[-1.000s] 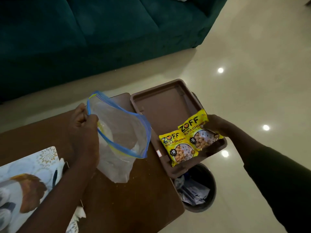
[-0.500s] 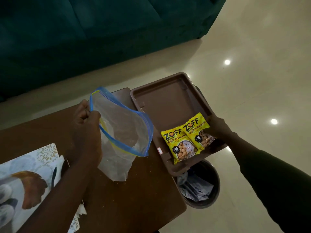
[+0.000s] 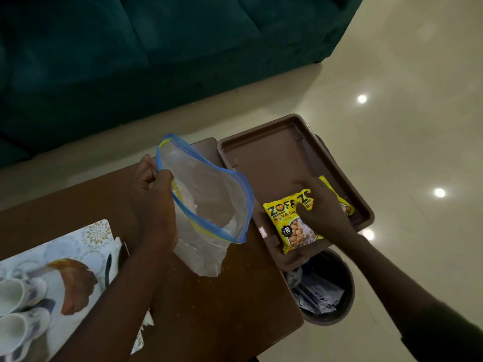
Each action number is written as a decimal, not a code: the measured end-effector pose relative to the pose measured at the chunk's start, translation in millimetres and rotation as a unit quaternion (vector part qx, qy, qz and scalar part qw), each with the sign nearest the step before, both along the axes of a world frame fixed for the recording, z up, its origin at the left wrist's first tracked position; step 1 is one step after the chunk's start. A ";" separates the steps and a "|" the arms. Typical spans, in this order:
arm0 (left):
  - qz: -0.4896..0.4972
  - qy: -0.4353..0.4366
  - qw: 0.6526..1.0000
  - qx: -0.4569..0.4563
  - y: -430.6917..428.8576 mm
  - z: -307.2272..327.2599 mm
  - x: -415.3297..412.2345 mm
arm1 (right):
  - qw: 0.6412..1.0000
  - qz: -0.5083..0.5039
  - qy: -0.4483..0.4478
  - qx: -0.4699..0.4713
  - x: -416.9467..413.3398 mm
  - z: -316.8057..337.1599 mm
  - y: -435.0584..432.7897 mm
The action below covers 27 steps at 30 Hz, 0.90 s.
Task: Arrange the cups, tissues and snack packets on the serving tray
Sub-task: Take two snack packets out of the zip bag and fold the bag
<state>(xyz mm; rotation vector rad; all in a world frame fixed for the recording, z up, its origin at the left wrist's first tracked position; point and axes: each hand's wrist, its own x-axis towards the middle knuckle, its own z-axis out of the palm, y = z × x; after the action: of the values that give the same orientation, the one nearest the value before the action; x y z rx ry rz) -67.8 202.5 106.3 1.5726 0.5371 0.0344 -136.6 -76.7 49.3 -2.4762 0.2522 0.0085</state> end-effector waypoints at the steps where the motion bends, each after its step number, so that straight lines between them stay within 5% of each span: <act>1: 0.004 0.002 1.000 -0.009 1.1 0.6 -0.1 | 0.999 0.021 -0.019 0.033 -11.6 4.7 20.6; 7: 0.015 0.022 0.999 -0.026 9.0 -0.4 0.1 | 0.963 0.082 0.034 0.253 -36.9 24.9 115.0; 11: 0.014 0.029 0.998 -0.047 13.2 0.8 -6.0 | 0.967 -0.007 0.111 0.231 -39.0 21.2 149.9; 14: 0.011 0.046 0.995 -0.090 13.2 8.4 -7.9 | 0.926 -0.056 0.197 0.317 -27.8 22.6 163.9; 19: -0.196 0.025 0.977 -0.076 32.0 6.9 -7.1 | 0.924 -0.156 0.006 0.349 -25.3 25.1 143.8; 24: -0.383 0.051 0.921 -0.045 63.2 -17.6 -16.8 | 0.785 -0.145 0.127 0.589 -16.8 33.3 93.1; 27: -0.423 0.122 0.891 -0.108 69.2 -31.3 -27.8 | 0.783 -0.135 0.192 0.577 -12.7 32.7 82.1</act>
<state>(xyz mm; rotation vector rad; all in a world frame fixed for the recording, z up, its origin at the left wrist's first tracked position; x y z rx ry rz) -95.5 271.7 75.0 1.4805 0.0013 -0.8676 -149.4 5.4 82.0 -1.1667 0.5666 0.4240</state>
